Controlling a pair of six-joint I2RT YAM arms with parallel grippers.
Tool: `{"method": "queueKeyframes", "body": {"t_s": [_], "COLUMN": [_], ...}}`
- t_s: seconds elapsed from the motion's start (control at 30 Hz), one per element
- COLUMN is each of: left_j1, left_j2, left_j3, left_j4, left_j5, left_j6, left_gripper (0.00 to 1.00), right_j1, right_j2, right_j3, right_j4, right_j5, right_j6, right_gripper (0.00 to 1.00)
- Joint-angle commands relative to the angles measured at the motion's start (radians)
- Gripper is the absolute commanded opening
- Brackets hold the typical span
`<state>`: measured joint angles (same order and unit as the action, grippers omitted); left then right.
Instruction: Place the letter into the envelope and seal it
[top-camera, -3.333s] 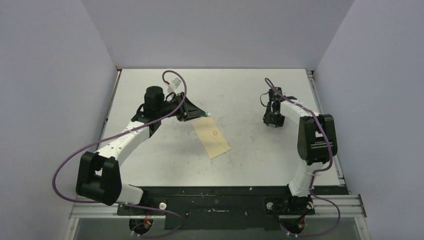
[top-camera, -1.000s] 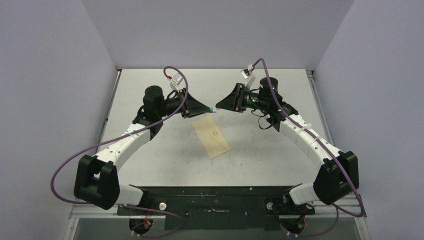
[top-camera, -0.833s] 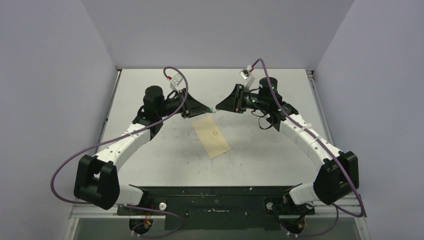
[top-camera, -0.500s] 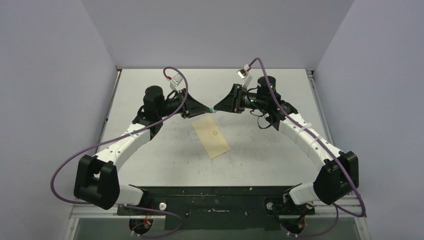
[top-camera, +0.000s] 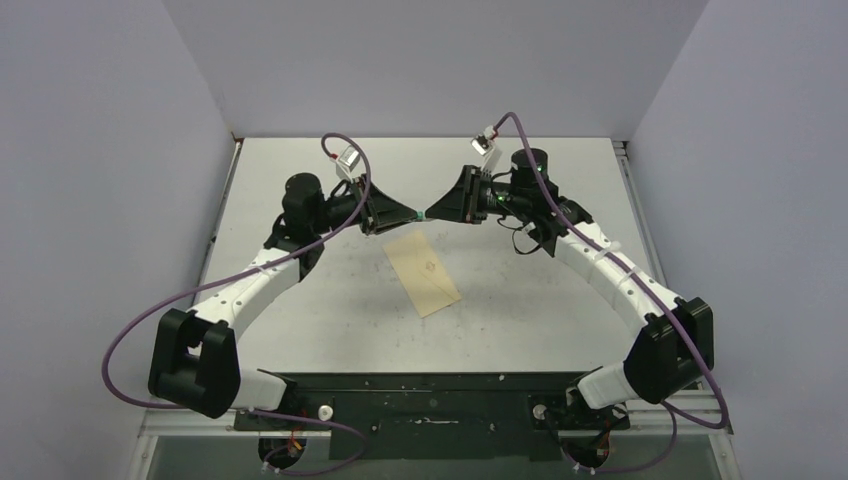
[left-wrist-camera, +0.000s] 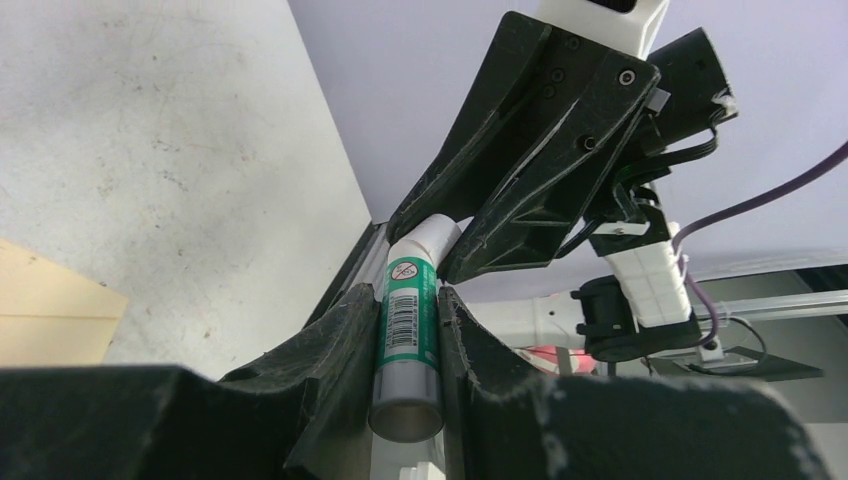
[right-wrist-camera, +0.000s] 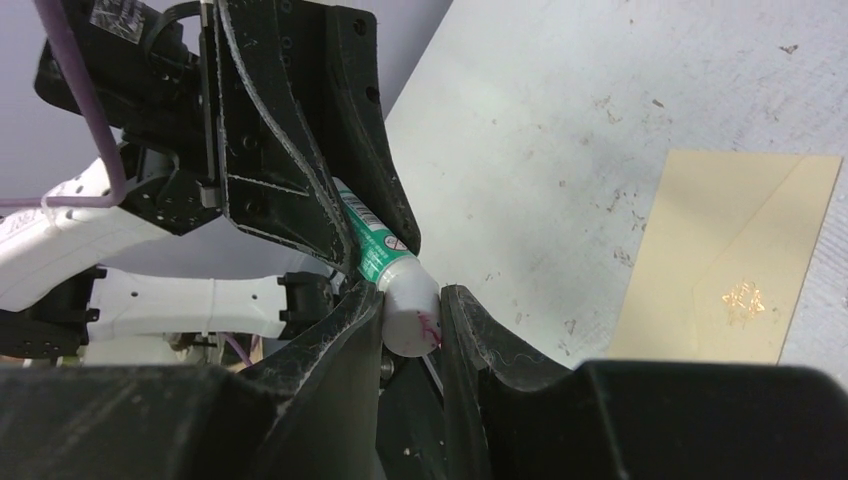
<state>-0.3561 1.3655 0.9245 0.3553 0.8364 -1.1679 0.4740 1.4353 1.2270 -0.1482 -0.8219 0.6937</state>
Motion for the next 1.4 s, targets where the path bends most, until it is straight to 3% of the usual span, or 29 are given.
{"method": "queueKeyframes", "body": {"t_s": [0.0,0.27,0.47,0.77,1.2,1.37], "left_j1": [-0.001,-0.003,-0.004,-0.012,-0.076,-0.119], "left_j2": [-0.018,-0.022,-0.033,-0.041,-0.027,-0.062], "left_j3": [0.005,0.029,0.032,0.025,0.097,0.075], "left_j4": [0.332,0.482,0.5,0.593,0.387,0.229], "left_j5": [0.062,0.054,0.051,0.084,0.112,0.066], "left_j6": [-0.193,-0.299,-0.263,-0.241,-0.009,0.17], "left_gripper": [0.0,0.0,0.0,0.0,0.0,0.0], "right_j1": [0.014,0.014,0.026,0.063,0.162,0.174], "right_j2": [0.005,-0.005,0.007,0.023,0.003,-0.003], "right_j3": [-0.007,-0.084,-0.112,-0.121,-0.179,-0.199], "right_j4": [0.101,0.369,0.548,0.674,0.721,0.741], "right_j5": [-0.001,-0.095,-0.145,-0.182,-0.118,-0.095], "right_j6": [0.075,0.345,0.5,0.617,0.678,0.688], "right_gripper": [0.05,0.05,0.05,0.05,0.05,0.05]}}
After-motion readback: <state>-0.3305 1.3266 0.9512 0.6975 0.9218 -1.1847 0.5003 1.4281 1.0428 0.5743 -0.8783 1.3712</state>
